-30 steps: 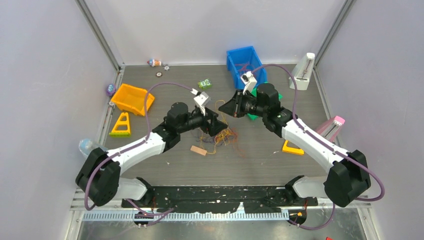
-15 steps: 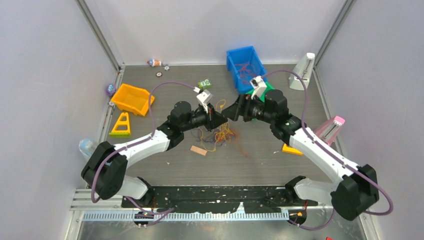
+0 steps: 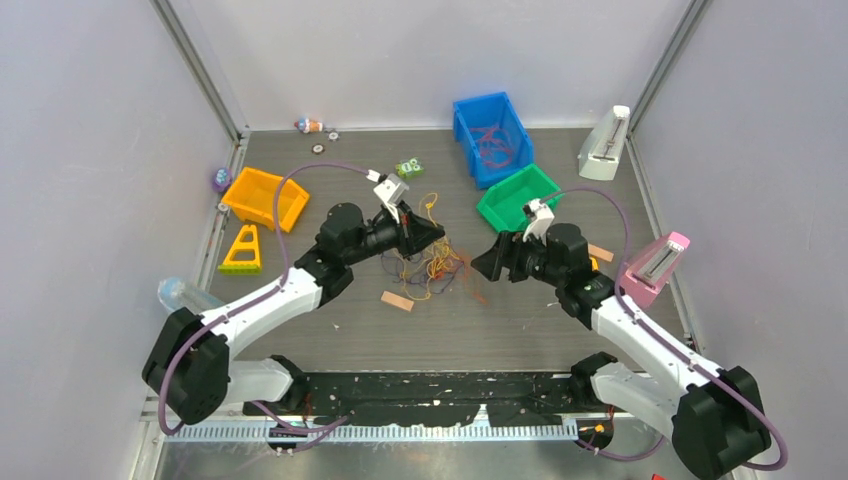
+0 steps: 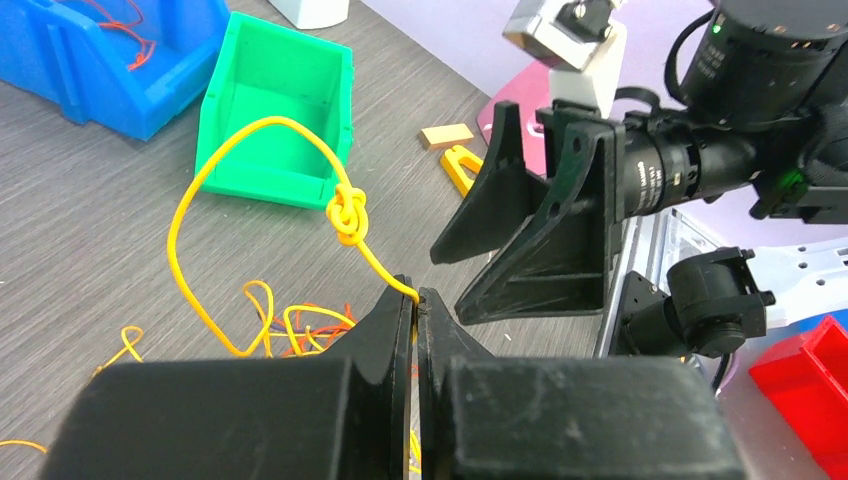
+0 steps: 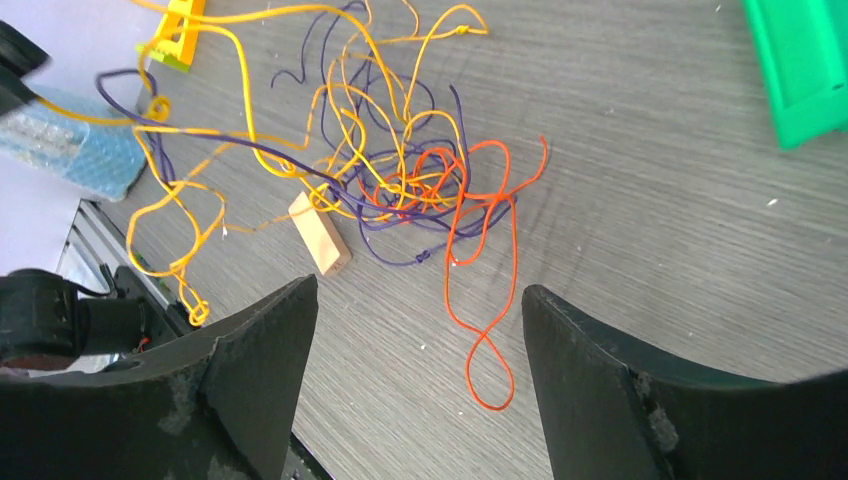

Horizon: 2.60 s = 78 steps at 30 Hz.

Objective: Untangle the cables
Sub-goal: Untie the cable.

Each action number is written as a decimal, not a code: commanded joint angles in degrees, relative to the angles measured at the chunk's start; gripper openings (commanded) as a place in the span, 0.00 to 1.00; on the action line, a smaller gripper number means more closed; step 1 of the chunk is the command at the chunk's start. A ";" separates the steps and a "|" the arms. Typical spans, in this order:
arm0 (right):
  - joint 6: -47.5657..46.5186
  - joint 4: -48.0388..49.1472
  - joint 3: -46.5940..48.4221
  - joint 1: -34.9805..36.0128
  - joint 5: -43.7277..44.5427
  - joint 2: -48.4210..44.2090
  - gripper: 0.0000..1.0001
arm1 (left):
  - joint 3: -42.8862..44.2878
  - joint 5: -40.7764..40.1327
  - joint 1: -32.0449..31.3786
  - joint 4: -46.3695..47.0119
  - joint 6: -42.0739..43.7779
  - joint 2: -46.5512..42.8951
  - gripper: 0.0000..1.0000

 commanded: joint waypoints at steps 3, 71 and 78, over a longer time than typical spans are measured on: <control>-0.26 15.28 -4.89 2.13 -5.10 2.39 0.77 | 1.01 0.19 0.43 -1.56 0.93 -2.41 0.00; 2.67 3.18 -5.71 12.57 35.03 2.64 0.61 | 11.60 -14.13 23.00 -19.13 -4.81 -13.85 0.00; -0.43 2.52 -2.34 12.54 30.34 4.08 0.63 | 19.15 -5.73 17.93 -33.37 -3.31 -2.37 0.38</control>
